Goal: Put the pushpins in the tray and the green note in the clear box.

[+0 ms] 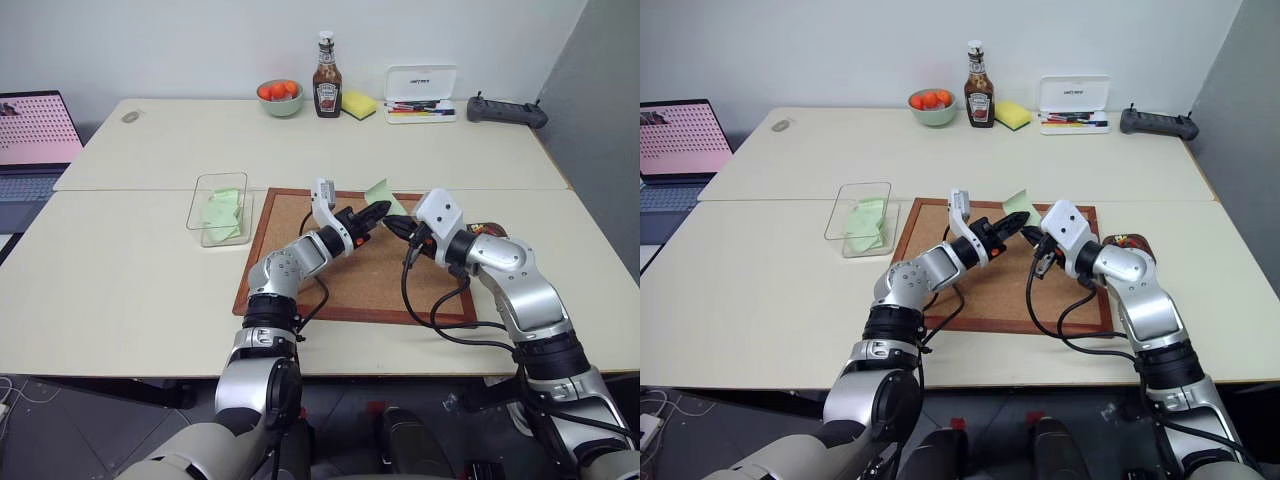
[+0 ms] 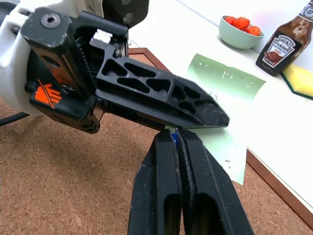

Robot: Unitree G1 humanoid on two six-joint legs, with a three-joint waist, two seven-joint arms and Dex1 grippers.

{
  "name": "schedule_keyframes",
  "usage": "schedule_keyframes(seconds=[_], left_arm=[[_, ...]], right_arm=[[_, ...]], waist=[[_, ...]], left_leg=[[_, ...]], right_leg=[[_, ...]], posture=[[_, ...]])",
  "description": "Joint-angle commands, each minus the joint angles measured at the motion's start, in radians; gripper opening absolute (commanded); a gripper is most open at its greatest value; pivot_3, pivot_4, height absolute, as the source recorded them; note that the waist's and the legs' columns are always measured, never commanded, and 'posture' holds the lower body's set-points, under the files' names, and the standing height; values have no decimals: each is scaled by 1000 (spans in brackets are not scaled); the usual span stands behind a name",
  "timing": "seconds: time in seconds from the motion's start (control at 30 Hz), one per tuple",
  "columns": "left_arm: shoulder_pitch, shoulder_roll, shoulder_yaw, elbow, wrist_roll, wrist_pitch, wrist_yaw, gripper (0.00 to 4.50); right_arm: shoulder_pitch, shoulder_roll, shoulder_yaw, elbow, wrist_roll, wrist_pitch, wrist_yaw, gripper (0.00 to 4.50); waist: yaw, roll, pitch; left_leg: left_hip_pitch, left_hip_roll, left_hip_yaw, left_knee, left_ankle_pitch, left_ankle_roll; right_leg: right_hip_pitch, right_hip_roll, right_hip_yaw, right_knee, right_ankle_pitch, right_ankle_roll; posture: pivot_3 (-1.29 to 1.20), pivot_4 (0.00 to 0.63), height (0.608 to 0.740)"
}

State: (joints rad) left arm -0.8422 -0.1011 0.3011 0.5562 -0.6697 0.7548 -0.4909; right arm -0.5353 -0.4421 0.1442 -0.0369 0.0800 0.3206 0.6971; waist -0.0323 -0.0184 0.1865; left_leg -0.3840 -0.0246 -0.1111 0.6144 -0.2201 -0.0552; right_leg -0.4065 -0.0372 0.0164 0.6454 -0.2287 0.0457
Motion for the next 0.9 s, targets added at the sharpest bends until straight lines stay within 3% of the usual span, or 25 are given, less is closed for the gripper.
schedule_keyframes(seconds=[0.03,0.9], left_arm=[[-17,4,-10,-3,-6,-5,-12,21],[22,30,-57,-26,29,-49,0,21]], right_arm=[[-21,6,-6,-50,7,-8,-4,0],[-14,36,-137,-120,131,121,-85,0]], waist=[[0,0,0],[0,0,0]], left_leg=[[0,0,0,0,0,0],[0,0,0,0,0,0]], right_leg=[[0,0,0,0,0,0],[0,0,0,0,0,0]], posture=[[0,150,740],[0,150,740]])
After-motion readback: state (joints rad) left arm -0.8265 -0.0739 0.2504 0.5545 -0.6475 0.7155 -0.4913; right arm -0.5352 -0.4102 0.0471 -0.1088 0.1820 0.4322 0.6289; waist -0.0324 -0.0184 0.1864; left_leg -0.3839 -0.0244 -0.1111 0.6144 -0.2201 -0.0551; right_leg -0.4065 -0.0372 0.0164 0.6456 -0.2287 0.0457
